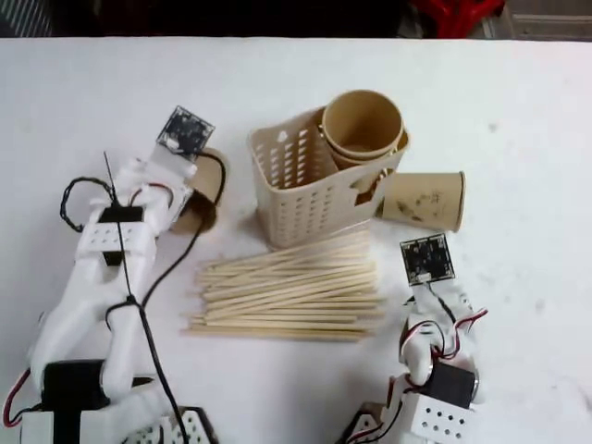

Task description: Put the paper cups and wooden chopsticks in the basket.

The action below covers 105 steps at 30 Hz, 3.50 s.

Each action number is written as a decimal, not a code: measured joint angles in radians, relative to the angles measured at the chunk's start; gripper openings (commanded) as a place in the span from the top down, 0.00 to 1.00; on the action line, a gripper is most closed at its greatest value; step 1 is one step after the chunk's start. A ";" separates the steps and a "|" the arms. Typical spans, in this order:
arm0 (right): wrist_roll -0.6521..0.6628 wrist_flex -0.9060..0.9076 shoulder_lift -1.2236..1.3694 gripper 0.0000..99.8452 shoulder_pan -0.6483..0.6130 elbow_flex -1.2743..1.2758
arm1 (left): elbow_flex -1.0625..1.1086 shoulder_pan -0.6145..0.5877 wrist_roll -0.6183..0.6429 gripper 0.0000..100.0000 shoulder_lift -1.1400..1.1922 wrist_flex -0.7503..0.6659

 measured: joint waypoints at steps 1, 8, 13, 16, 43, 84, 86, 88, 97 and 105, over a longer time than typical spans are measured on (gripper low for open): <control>0.000 0.000 0.000 0.98 0.000 0.000 | 0.000 0.000 0.003 0.97 0.000 -0.006; 0.000 0.000 0.000 0.98 0.000 0.000 | -0.091 0.000 0.012 0.98 0.000 0.066; 0.000 0.000 0.000 0.98 0.000 0.000 | -0.319 0.000 0.117 0.98 0.000 0.350; 0.000 0.000 0.000 0.98 0.000 0.000 | -0.511 0.000 0.160 0.98 0.000 0.559; 0.000 -0.002 0.002 0.98 0.000 0.009 | -1.289 0.732 0.399 0.98 0.009 1.037; 0.000 -0.002 0.002 0.98 0.000 0.009 | -1.501 0.628 0.505 0.85 0.408 0.801; 0.000 -0.002 0.002 0.98 0.000 0.009 | -1.560 0.628 0.486 0.84 0.448 0.801; 0.000 -0.002 0.002 0.98 0.000 0.009 | -1.611 0.628 0.479 0.84 0.489 0.801; 0.000 -0.002 0.002 0.98 0.000 0.011 | -1.729 0.605 0.473 0.84 0.611 0.914; 0.000 -0.002 0.002 0.98 0.000 0.011 | -1.680 0.592 0.473 0.84 0.683 1.048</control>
